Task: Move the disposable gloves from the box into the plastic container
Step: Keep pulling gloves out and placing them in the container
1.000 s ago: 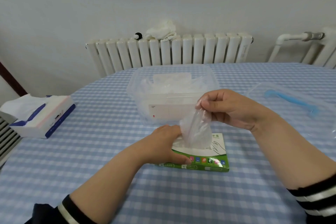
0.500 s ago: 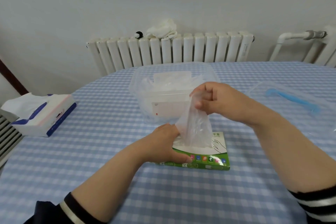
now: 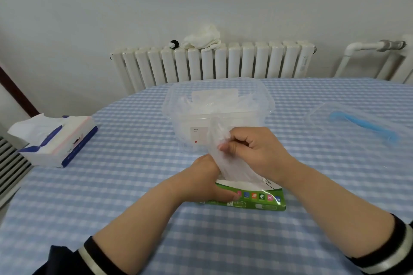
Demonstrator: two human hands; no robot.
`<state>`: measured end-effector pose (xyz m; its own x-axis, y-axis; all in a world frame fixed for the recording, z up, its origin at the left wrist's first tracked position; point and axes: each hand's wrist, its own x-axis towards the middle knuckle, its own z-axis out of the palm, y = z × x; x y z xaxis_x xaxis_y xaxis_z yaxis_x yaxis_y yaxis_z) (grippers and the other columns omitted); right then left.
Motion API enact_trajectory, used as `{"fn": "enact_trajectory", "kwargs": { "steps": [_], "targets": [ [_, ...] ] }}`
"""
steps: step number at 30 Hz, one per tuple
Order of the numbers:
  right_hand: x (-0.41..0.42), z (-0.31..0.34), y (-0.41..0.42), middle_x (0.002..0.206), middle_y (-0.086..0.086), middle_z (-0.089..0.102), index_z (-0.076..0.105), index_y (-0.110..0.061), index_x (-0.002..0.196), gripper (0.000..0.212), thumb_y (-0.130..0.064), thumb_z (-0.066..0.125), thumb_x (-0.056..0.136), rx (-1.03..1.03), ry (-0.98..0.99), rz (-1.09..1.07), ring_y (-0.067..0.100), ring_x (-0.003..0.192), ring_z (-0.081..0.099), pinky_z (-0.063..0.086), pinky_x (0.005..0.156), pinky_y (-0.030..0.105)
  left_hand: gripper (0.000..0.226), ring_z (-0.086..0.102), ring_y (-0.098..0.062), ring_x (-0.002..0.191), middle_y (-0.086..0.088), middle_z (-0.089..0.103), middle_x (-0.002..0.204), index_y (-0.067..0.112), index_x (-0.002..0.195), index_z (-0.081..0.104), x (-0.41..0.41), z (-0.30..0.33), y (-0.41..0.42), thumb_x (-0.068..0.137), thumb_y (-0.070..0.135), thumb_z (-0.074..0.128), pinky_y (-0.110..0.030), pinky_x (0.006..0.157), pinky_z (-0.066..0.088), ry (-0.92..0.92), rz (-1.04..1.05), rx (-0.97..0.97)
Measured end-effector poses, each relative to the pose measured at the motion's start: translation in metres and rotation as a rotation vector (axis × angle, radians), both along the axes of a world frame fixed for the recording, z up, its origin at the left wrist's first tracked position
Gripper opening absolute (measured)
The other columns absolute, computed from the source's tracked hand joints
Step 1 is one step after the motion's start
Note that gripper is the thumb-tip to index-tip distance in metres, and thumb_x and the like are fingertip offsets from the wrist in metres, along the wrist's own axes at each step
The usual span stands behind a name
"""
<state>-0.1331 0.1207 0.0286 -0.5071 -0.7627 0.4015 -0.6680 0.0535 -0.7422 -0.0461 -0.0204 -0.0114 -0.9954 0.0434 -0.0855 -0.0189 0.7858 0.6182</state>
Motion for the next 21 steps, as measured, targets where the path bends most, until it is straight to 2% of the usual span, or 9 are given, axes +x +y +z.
{"fn": "enact_trajectory", "kwargs": {
  "steps": [3, 6, 10, 13, 17, 19, 21],
  "targets": [
    [0.006, 0.001, -0.001, 0.062, -0.01, 0.06, 0.061, -0.008, 0.069, 0.027, -0.021, 0.061, 0.092, -0.063, 0.054, -0.005, 0.005, 0.063, 0.057, 0.04, 0.06, 0.012, 0.058, 0.05, -0.007, 0.111, 0.012, 0.053, 0.123, 0.029, 0.128, 0.052, 0.001, 0.0, -0.001, 0.078, 0.037, 0.08, -0.026, 0.095, 0.048, -0.015, -0.003, -0.014],
    [0.003, 0.006, -0.001, 0.075, -0.007, 0.066, 0.064, -0.018, 0.088, 0.006, -0.016, 0.062, 0.093, -0.112, -0.077, -0.052, 0.005, 0.071, 0.062, 0.047, 0.068, 0.015, 0.062, 0.048, -0.008, 0.114, 0.011, 0.052, 0.127, 0.03, 0.13, 0.051, 0.001, 0.001, -0.001, 0.077, 0.04, 0.08, -0.029, 0.098, 0.046, -0.009, -0.006, -0.046],
    [-0.01, 0.02, 0.006, 0.075, -0.018, 0.054, 0.057, -0.033, 0.104, 0.036, -0.019, 0.078, 0.078, -0.079, -0.232, -0.025, 0.011, 0.067, 0.05, 0.046, 0.065, 0.017, 0.062, 0.051, -0.01, 0.116, 0.011, 0.055, 0.13, 0.031, 0.132, 0.05, 0.0, 0.004, 0.0, 0.078, 0.042, 0.078, -0.035, 0.101, 0.047, -0.026, -0.023, -0.039],
    [-0.011, 0.026, 0.014, 0.073, -0.015, 0.053, 0.057, -0.039, 0.106, 0.033, -0.021, 0.074, 0.083, 0.004, -0.098, -0.02, 0.019, 0.065, 0.05, 0.045, 0.064, 0.017, 0.061, 0.051, -0.01, 0.118, 0.011, 0.055, 0.132, 0.032, 0.134, 0.05, 0.001, 0.007, 0.002, 0.079, 0.041, 0.077, -0.036, 0.102, 0.047, -0.033, -0.027, -0.023],
    [-0.011, 0.03, 0.019, 0.078, -0.011, 0.061, 0.056, -0.036, 0.121, 0.029, -0.021, 0.055, 0.096, 0.059, 0.276, -0.103, 0.01, 0.071, 0.057, 0.046, 0.066, 0.022, 0.06, 0.05, -0.011, 0.119, 0.009, 0.054, 0.133, 0.03, 0.134, 0.05, 0.001, 0.01, 0.002, 0.081, 0.041, 0.076, -0.037, 0.103, 0.044, -0.03, -0.047, -0.046],
    [-0.01, 0.03, 0.019, 0.081, -0.009, 0.064, 0.052, -0.035, 0.128, 0.033, -0.02, 0.05, 0.099, 0.076, 0.34, -0.125, 0.007, 0.071, 0.058, 0.046, 0.065, 0.022, 0.062, 0.049, -0.012, 0.119, 0.008, 0.054, 0.133, 0.029, 0.135, 0.049, 0.001, 0.01, 0.002, 0.081, 0.042, 0.076, -0.037, 0.103, 0.043, -0.033, -0.045, -0.061],
    [-0.01, 0.029, 0.019, 0.091, -0.014, 0.063, 0.048, -0.039, 0.131, 0.035, -0.025, 0.05, 0.099, 0.058, 0.342, -0.11, 0.004, 0.077, 0.058, 0.047, 0.066, 0.021, 0.062, 0.049, -0.012, 0.12, 0.009, 0.054, 0.134, 0.03, 0.135, 0.049, 0.001, 0.009, 0.002, 0.08, 0.042, 0.076, -0.037, 0.104, 0.044, -0.04, -0.038, -0.06]
  ]
}}
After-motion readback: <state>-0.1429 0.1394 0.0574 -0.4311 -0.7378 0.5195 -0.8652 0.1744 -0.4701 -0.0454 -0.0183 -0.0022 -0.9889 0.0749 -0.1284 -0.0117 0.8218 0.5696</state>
